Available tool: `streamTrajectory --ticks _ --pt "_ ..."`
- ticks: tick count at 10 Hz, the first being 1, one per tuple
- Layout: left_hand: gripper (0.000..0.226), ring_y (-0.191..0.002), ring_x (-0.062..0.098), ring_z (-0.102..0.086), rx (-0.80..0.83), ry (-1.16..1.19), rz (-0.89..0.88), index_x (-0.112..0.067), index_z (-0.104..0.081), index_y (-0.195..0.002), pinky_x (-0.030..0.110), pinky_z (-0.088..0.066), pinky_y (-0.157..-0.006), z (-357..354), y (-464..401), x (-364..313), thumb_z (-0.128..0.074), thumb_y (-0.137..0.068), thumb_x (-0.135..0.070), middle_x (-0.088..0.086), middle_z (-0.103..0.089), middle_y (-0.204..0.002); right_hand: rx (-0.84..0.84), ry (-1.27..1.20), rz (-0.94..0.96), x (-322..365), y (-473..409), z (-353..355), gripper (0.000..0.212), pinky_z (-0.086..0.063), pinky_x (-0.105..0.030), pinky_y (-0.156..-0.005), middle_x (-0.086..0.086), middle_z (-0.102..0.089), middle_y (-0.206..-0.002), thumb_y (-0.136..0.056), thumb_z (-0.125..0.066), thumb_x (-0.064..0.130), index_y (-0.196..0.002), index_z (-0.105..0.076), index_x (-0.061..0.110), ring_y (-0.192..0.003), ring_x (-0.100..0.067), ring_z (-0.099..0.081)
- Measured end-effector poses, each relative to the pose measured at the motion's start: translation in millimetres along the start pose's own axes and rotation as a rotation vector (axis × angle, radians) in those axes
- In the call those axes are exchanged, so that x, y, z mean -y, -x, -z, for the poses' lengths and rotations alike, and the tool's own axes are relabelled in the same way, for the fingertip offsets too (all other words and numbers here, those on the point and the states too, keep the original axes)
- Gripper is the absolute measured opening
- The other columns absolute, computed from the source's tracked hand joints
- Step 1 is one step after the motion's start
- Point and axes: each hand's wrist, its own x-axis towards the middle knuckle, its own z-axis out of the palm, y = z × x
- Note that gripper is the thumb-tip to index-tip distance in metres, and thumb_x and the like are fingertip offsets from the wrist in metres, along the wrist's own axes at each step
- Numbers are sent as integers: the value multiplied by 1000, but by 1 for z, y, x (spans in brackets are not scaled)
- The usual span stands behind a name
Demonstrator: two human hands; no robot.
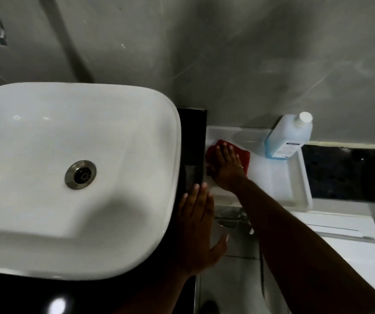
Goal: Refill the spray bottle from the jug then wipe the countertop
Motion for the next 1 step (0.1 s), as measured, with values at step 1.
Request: streamTrajectory --ticks 1 --pt "87 -148 28 -6 2 -25 20 -7 -20 -148 44 -7 -120 1 -2 3 -45 -82 -58 13 -13 -159 -235 -219 -21 5 29 31 62 -1 -43 -121 -10 -1 -162 -101 -33 39 -153 -11 14 -149 -25 5"
